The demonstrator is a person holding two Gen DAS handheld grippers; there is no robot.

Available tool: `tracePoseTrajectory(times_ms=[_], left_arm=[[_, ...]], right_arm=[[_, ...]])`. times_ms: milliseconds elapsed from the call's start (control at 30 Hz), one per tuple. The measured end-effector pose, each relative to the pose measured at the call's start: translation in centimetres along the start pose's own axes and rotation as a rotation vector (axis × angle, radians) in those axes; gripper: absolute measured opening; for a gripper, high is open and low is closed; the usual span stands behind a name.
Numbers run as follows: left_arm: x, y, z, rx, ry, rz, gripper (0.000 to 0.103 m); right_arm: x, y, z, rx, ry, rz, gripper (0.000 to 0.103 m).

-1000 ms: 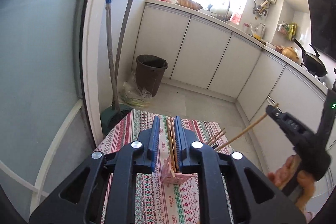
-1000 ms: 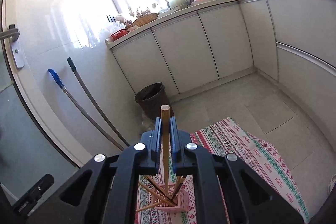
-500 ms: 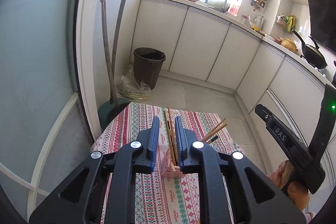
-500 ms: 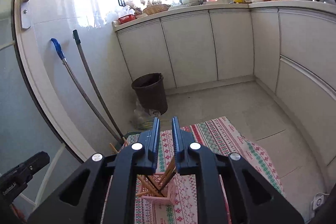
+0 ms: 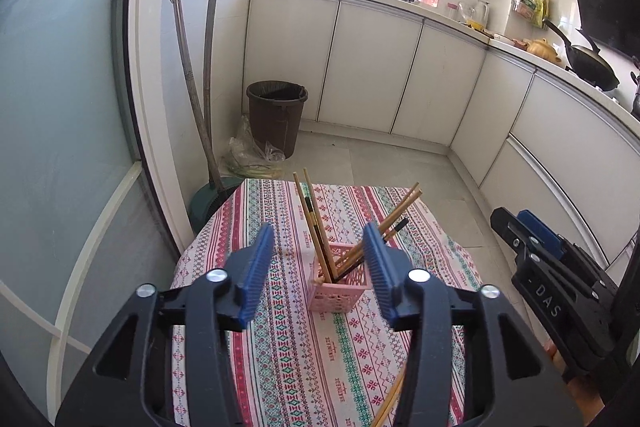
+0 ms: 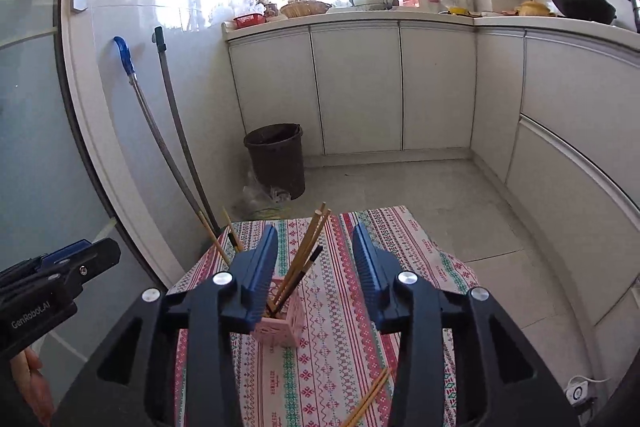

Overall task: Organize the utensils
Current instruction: 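Move both open tools back toward the last two bamboo chopsticks, then grasp a bamboo chopstick with the left tool while the right tool grasps the other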

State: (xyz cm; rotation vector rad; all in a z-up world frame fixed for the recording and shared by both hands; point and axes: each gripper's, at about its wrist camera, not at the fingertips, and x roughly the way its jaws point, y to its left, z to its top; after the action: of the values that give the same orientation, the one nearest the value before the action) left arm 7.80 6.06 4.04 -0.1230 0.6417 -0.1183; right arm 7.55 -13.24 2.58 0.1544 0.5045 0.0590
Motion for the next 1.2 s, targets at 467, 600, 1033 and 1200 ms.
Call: tracePoseTrajectory(times_ms=[467,600,1033,1200], left_arm=[[0.9,-1.9,-4.8,0.07,0.072,0.034,0.07],[1.6,-2.5,-6.3,0.079,0.098,0.038,0.077],[3.5,-4.7,-9.1,0.134,0.177,0.037,0.096],[5.6,-5.3,-10.2,0.14,0.261,0.025,0.096]], right_arm=[[-1.3,-3.1,-5.5,-0.002,0.083,-0.084,0.074],[-2.1,-3.7,-7.0,-0.019,0.081,-0.121,0.081],[-3.2,-8.6,-10.2,0.058,0.142,-0.233,0.097],[-3.5,-11.2,-11.7,0.127,0.218,-0.24,0.097]])
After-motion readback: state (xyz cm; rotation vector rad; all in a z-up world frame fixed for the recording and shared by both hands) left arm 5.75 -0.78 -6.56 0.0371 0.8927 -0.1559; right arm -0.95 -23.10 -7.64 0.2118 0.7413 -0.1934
